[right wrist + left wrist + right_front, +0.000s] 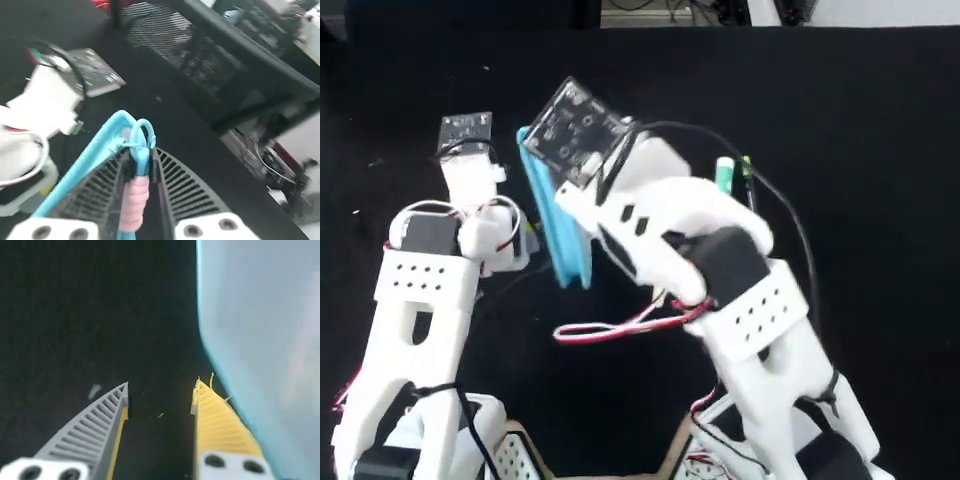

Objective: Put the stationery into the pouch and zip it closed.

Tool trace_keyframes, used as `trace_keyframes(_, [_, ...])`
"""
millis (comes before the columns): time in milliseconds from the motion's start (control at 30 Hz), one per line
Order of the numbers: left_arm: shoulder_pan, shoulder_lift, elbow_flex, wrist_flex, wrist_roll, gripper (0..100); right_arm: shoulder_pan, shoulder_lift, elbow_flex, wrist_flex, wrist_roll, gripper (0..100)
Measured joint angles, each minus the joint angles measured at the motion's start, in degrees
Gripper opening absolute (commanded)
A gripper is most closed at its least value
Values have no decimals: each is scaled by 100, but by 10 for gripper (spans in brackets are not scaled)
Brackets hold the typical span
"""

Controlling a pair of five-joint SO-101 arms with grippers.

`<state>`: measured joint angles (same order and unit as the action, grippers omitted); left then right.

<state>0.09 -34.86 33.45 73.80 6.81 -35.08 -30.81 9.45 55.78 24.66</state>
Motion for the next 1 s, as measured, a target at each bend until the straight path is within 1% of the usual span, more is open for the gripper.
trace_keyframes(67, [-264, 0, -53, 246, -237, 207, -211, -70, 0, 114, 0, 11])
trace_keyframes(133, [-695, 0, -290, 492, -360, 207, -413, -167, 35, 229, 9, 11])
trace_keyframes(233, [-1477, -9, -914, 826, -404, 207, -545, -387, 229, 255, 0, 11])
trace_keyframes(300, [-1873, -9, -1424, 1099, -404, 207, -563, -563, 396, 255, 0, 11])
trace_keyframes(400, [-2101, -9, -2189, 1582, -510, 207, -571, -941, 782, 255, 0, 11])
trace_keyframes(500, [-2040, -18, -2901, 2119, -1046, 205, -571, -1407, 1196, 246, 0, 11])
trace_keyframes(633, [-1495, -35, -3534, 2523, -1864, 204, -580, -1890, 1662, 211, 0, 11])
trace_keyframes(800, [-932, -35, -4009, 2637, -2127, 203, -580, -2075, 1855, 158, 0, 11])
trace_keyframes(867, [-668, -44, -4141, 2673, -2347, 203, -580, -2075, 1855, 158, 0, 11])
trace_keyframes(933, [-519, -141, -4193, 2673, -2576, 203, -580, -2075, 1855, 158, 0, 11])
trace_keyframes(1000, [-448, -387, -4193, 2673, -2637, 204, -580, -2075, 1855, 158, 0, 11])
